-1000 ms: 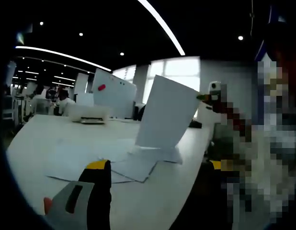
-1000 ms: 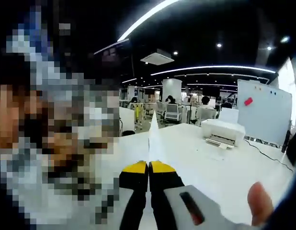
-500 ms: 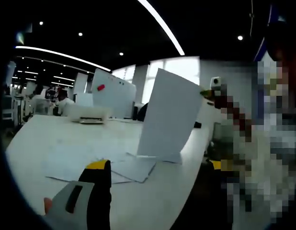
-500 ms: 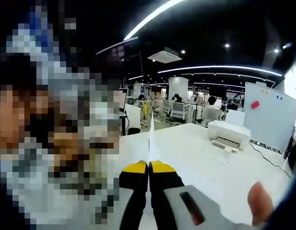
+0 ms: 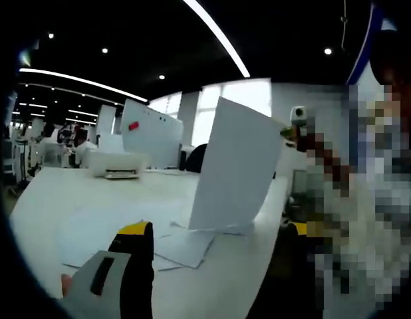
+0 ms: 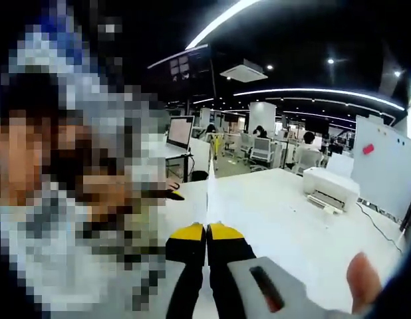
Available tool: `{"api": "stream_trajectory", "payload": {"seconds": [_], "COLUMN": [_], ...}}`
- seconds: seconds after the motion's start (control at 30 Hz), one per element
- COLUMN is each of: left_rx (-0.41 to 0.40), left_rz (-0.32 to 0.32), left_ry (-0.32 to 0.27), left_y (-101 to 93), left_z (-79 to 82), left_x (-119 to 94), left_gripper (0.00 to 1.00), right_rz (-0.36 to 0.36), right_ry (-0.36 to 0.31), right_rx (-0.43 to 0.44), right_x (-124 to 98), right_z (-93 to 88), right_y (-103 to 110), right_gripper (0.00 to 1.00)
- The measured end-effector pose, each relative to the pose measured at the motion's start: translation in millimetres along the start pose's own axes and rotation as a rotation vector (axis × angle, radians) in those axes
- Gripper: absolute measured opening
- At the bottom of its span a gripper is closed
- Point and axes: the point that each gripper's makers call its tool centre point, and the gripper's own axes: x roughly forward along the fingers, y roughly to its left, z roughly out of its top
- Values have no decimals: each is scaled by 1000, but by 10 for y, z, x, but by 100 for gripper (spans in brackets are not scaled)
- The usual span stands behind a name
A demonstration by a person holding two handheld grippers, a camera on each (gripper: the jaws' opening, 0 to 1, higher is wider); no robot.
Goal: Organize the stack of printing papers by aligning and flattening the scattered papers on the table
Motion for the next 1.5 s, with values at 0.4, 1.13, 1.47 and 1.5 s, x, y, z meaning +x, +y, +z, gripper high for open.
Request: {"api": "stream_trajectory", "payload": {"seconds": [0.4,1.13,1.47,1.5], "left_rx": [4,-252,-286,-287], "left_rz": [-50,-469,-639,-647], "left_ry": [-76,-162,-204,-201], "left_y": [15,-207,-322,-314], "left_z": [389,595,664,669], "left_x": [240,768,693,700], "left_gripper": [87,95,97,97], "right_rz": [156,367,485,493], "right_ry": [-64,-78,-129,-136], "right_rx": [-16,-58,-66,-64], "right_x": [24,228,218,217], "right_z": [302,403,509,523], "right_y": [421,984,1198,1217], "right_gripper": [0,0,0,0]}}
